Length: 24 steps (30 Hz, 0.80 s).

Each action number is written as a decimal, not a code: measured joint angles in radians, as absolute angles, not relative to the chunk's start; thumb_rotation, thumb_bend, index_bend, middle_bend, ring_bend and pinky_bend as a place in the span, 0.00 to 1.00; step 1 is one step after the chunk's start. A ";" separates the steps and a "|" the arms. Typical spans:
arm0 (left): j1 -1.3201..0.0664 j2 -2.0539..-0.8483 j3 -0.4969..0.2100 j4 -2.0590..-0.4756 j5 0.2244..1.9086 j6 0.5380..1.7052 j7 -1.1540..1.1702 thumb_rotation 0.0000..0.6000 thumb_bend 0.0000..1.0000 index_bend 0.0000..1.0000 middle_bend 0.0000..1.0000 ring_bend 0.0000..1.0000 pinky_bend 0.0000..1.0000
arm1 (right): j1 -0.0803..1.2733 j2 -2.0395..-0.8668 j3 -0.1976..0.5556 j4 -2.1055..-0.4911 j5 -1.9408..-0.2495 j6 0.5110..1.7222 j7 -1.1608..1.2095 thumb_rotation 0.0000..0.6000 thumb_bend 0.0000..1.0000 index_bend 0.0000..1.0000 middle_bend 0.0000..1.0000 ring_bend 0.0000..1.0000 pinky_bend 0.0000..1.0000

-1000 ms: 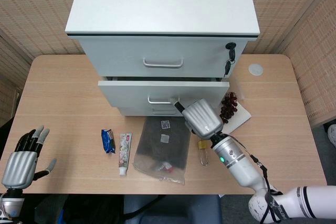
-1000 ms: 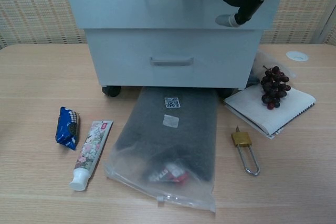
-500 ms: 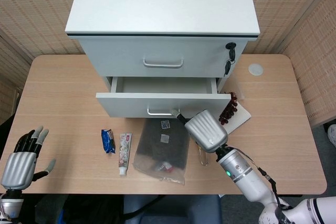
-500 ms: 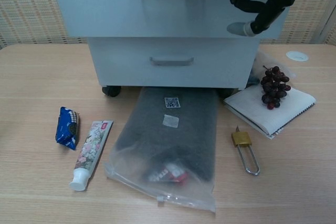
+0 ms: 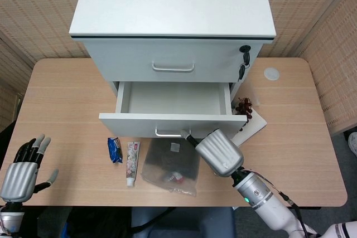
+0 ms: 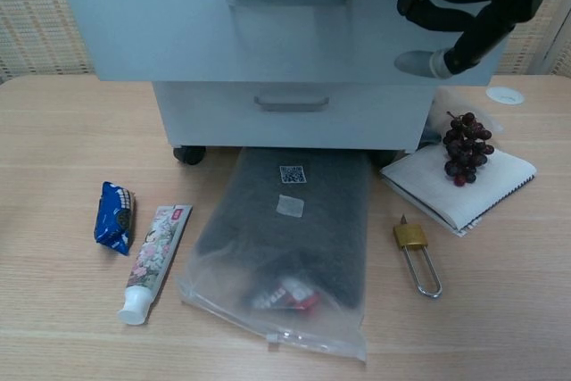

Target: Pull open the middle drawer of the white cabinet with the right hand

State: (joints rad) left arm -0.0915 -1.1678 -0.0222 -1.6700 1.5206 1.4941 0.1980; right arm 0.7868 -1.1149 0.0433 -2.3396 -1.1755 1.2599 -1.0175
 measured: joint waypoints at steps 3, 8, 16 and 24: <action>-0.091 -1.168 -0.021 -1.670 1.521 1.494 0.200 1.00 0.31 0.03 0.00 0.00 0.09 | 0.772 -1.110 0.029 -2.352 -1.209 1.263 -1.022 1.00 0.33 0.23 0.83 0.85 0.83; -0.091 -1.169 -0.022 -1.673 1.525 1.497 0.208 1.00 0.31 0.03 0.00 0.00 0.09 | 0.749 -1.103 0.008 -2.355 -1.269 1.257 -1.005 1.00 0.33 0.23 0.83 0.85 0.83; -0.088 -1.165 -0.023 -1.681 1.528 1.506 0.216 1.00 0.31 0.03 0.00 0.00 0.09 | 0.696 -1.082 -0.017 -2.356 -1.411 1.267 -0.959 1.00 0.33 0.23 0.83 0.85 0.83; -0.085 -1.164 -0.022 -1.679 1.523 1.505 0.210 1.00 0.31 0.03 0.00 0.00 0.09 | 0.585 -1.029 -0.041 -2.356 -1.596 1.367 -0.866 1.00 0.33 0.28 0.79 0.82 0.83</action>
